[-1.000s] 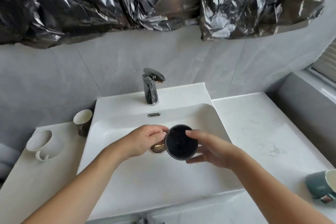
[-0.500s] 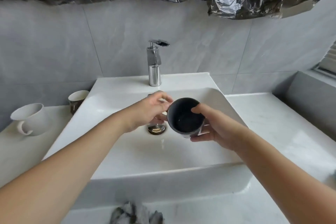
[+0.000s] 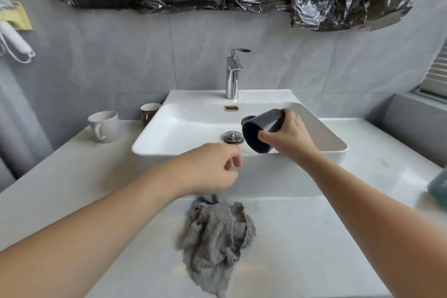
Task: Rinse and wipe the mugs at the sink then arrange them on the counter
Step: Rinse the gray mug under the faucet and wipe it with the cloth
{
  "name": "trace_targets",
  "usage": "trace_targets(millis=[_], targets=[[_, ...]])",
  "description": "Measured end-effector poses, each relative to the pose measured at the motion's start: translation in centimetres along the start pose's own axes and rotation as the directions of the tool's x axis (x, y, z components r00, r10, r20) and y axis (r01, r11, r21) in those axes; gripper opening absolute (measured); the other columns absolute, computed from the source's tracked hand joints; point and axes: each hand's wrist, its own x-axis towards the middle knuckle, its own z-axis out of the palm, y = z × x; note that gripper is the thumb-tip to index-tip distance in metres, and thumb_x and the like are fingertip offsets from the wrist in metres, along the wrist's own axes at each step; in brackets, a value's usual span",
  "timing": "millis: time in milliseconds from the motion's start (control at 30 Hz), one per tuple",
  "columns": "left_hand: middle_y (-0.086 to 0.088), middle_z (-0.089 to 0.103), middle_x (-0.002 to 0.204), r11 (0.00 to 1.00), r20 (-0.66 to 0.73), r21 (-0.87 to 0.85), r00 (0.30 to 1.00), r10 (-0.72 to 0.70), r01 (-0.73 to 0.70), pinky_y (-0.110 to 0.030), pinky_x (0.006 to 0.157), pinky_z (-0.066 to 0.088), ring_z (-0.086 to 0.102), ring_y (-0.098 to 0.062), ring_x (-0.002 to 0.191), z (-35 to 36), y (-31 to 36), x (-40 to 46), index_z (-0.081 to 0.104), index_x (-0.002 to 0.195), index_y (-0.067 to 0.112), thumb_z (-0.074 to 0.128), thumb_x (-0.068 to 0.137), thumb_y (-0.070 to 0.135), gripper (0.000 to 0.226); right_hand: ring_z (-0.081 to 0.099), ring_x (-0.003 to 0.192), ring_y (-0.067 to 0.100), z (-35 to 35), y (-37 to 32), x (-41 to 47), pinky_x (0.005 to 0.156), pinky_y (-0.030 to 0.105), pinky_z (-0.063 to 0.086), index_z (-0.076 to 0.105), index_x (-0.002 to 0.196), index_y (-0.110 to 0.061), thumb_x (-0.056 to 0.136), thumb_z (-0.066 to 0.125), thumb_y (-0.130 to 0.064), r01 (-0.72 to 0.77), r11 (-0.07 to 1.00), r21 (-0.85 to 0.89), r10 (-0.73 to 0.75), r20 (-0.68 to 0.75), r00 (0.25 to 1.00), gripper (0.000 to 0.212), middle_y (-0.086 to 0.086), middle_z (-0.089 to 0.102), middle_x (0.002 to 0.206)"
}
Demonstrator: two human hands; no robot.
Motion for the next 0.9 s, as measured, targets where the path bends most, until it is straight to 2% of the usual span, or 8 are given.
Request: trace_targets(millis=[167, 233, 367, 533, 667, 733, 833, 900], targets=[[0.008, 0.052, 0.139, 0.937, 0.432, 0.285, 0.845, -0.315, 0.203, -0.035, 0.095, 0.045, 0.055, -0.021, 0.118, 3.4, -0.2, -0.5, 0.038, 0.140, 0.029, 0.066, 0.064, 0.080, 0.096, 0.040, 0.110, 0.013, 0.3, -0.1, 0.2, 0.091, 0.024, 0.032, 0.042, 0.132, -0.015, 0.073, 0.076, -0.040, 0.061, 0.996, -0.061, -0.060, 0.012, 0.998, 0.072, -0.002, 0.042, 0.118], [0.001, 0.057, 0.132, 0.922, 0.431, 0.343, 0.842, -0.326, 0.182, -0.036, 0.094, 0.048, 0.057, -0.025, 0.113, 5.2, -0.2, -0.7, 0.046, 0.128, 0.024, 0.073, 0.061, 0.073, 0.086, 0.041, 0.116, 0.015, 0.4, 0.0, 0.1, 0.093, 0.024, 0.032, 0.039, 0.136, -0.017, 0.073, 0.076, -0.038, 0.091, 0.994, -0.063, -0.091, -0.005, 0.996, 0.076, -0.004, 0.039, 0.118], [-0.001, 0.061, 0.096, 0.953, 0.318, 0.273, 0.922, -0.220, 0.133, -0.032, 0.059, 0.054, 0.064, -0.025, 0.070, 5.3, -0.7, -0.6, 0.045, 0.090, 0.027, 0.066, 0.076, 0.029, 0.025, 0.042, 0.120, 0.021, 0.7, 0.1, -0.1, 0.093, 0.031, 0.038, 0.036, 0.135, -0.019, 0.073, 0.076, -0.039, 0.133, 0.989, -0.063, -0.137, -0.060, 0.989, 0.077, -0.005, 0.037, 0.117], [-0.010, 0.051, 0.087, 0.990, 0.154, -0.048, 0.980, -0.127, 0.136, -0.037, 0.038, 0.048, 0.050, -0.024, 0.042, 0.9, 0.3, -0.3, 0.027, 0.109, 0.024, 0.049, 0.083, 0.006, 0.038, 0.040, 0.118, 0.022, 1.0, 0.3, -0.8, 0.093, 0.031, 0.035, 0.033, 0.139, -0.019, 0.070, 0.079, -0.036, 0.200, 0.978, -0.055, -0.207, -0.165, 0.964, 0.085, 0.000, 0.039, 0.123], [-0.006, 0.040, 0.075, 0.960, -0.094, -0.248, 0.984, -0.154, 0.127, -0.027, 0.039, 0.042, 0.042, -0.021, 0.050, -2.5, 0.1, 1.1, 0.023, 0.101, 0.024, 0.056, 0.083, 0.011, 0.040, 0.044, 0.113, 0.010, 0.2, 0.3, -0.4, 0.095, 0.026, 0.036, 0.040, 0.132, -0.023, 0.074, 0.081, -0.037, 0.149, 0.983, 0.104, -0.137, -0.122, 0.983, 0.072, -0.005, 0.043, 0.122], [-0.002, 0.036, 0.074, 0.934, -0.257, -0.346, 0.949, -0.184, 0.088, -0.024, 0.041, 0.035, 0.037, -0.017, 0.056, -3.6, -0.6, 3.0, 0.025, 0.102, 0.022, 0.059, 0.082, 0.012, 0.041, 0.060, 0.104, 0.016, -0.6, 0.6, 0.4, 0.089, 0.032, 0.052, 0.054, 0.115, -0.022, 0.074, 0.082, -0.040, 0.019, 0.938, 0.346, -0.004, -0.044, 0.999, 0.053, 0.001, 0.061, 0.118], [-0.004, 0.038, 0.081, 0.732, -0.369, -0.672, 0.908, -0.198, -0.114, -0.028, 0.053, 0.030, 0.036, -0.018, 0.067, -4.5, -0.3, 7.1, 0.034, 0.096, 0.019, 0.060, 0.067, 0.016, 0.039, 0.067, 0.084, 0.026, -1.8, 1.1, 1.5, 0.083, 0.048, 0.061, 0.066, 0.111, -0.008, 0.086, 0.074, -0.038, -0.208, 0.806, 0.555, 0.128, 0.179, 0.975, 0.040, 0.023, 0.070, 0.107], [-0.004, 0.040, 0.082, 0.692, -0.426, -0.683, 0.897, -0.119, -0.232, -0.031, 0.057, 0.030, 0.036, -0.017, 0.070, -4.0, 0.3, 10.0, 0.040, 0.087, 0.016, 0.059, 0.060, 0.016, 0.034, 0.060, 0.078, 0.023, -2.2, 1.3, 1.9, 0.083, 0.048, 0.062, 0.069, 0.108, -0.002, 0.092, 0.067, -0.037, -0.245, 0.776, 0.581, 0.121, 0.243, 0.962, 0.039, 0.022, 0.070, 0.096]])
